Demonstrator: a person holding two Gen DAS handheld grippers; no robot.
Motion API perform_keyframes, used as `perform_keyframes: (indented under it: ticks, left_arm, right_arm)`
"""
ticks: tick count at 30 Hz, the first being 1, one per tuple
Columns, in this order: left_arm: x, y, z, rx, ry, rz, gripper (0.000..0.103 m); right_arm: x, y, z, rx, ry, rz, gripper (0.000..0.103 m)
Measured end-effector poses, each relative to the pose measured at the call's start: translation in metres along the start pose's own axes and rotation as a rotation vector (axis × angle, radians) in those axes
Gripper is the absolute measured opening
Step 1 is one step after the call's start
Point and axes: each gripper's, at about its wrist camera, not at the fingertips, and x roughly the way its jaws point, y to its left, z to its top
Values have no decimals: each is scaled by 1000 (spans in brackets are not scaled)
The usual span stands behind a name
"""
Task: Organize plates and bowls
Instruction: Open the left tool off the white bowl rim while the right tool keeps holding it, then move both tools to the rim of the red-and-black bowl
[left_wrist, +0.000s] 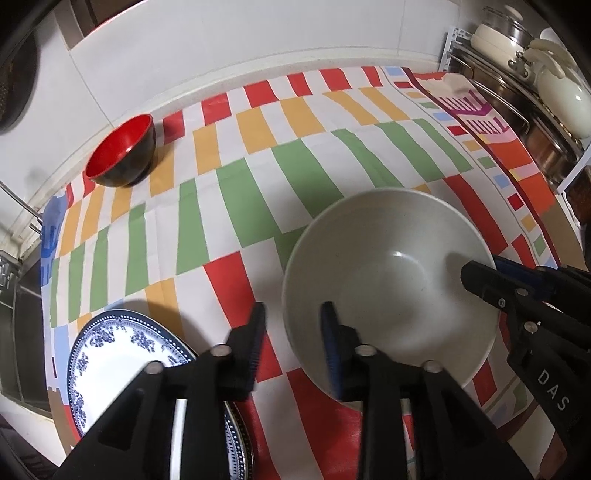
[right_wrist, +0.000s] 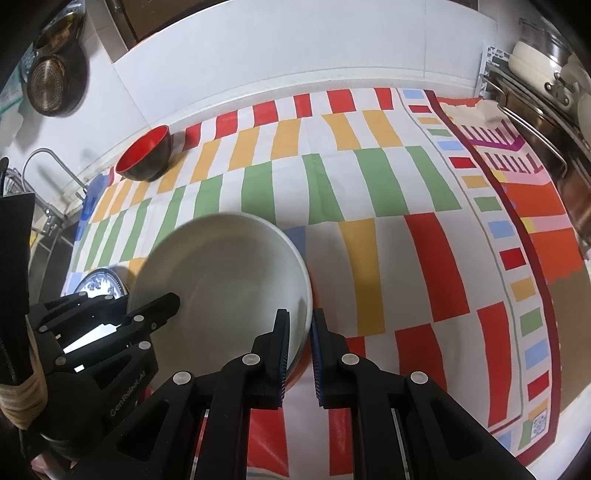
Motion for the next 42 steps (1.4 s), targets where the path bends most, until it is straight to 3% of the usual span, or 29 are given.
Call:
perform_keyframes:
  ticks: [2,17,35,42]
  left_arm:
    - [-5,1,1,-3,-21,8,46]
    - [-39,30,5,-33,-127,5,52]
    - [-71,105,19,-79,-216,57,66]
    - [-77,137,30,-90,-243,85,70]
  right_arm:
    - [-1,-1,0,-3,-5,-14,14]
    - [-22,11,7,-20,-71,-12,26]
    - [-35,68,36,-58,-142,8,47]
    - [-36,99,56,-80,-176,9,47]
